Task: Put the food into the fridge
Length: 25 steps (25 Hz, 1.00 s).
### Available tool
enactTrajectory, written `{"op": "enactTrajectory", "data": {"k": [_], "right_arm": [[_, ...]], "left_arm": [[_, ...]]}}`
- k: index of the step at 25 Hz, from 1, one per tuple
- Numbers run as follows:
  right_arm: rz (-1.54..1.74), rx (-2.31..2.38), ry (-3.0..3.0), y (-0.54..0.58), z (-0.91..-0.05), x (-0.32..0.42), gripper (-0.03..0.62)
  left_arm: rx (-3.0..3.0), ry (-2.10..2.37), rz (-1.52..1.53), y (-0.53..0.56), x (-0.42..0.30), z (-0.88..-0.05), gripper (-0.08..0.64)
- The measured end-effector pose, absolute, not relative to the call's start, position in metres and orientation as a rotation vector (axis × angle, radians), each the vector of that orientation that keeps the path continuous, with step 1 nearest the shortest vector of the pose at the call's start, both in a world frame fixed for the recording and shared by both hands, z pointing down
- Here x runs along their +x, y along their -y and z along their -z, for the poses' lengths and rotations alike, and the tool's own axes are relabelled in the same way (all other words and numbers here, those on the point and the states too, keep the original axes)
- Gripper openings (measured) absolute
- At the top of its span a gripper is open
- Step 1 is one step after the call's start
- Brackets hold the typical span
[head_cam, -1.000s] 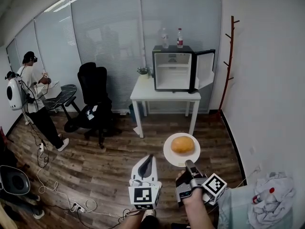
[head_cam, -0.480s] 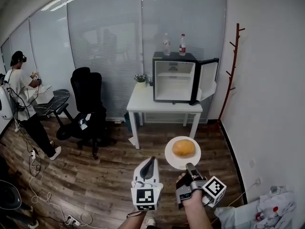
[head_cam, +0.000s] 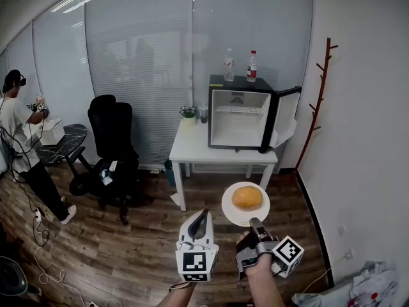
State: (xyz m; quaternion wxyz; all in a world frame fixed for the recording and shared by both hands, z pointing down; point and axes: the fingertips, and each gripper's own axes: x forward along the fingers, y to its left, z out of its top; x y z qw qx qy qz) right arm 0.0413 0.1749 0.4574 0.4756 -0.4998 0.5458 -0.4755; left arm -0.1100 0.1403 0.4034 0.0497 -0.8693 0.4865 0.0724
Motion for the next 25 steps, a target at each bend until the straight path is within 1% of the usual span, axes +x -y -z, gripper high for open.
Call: {"op": "enactTrajectory", "data": {"k": [13,25], "right_arm": [[1.189,-1.215,-1.311,-0.067,-0.475,0.074,0.037],[1.214,-1.194,-1.324,0.067,-0.458,0.162,0.037]], "left_arm": [[-2.659,-1.486,-0.182,-0.034,-0.076,-0.419,0.026],[-2.633,-1.53,-0.168,0.098,0.007,-0.401,0.026]]}}
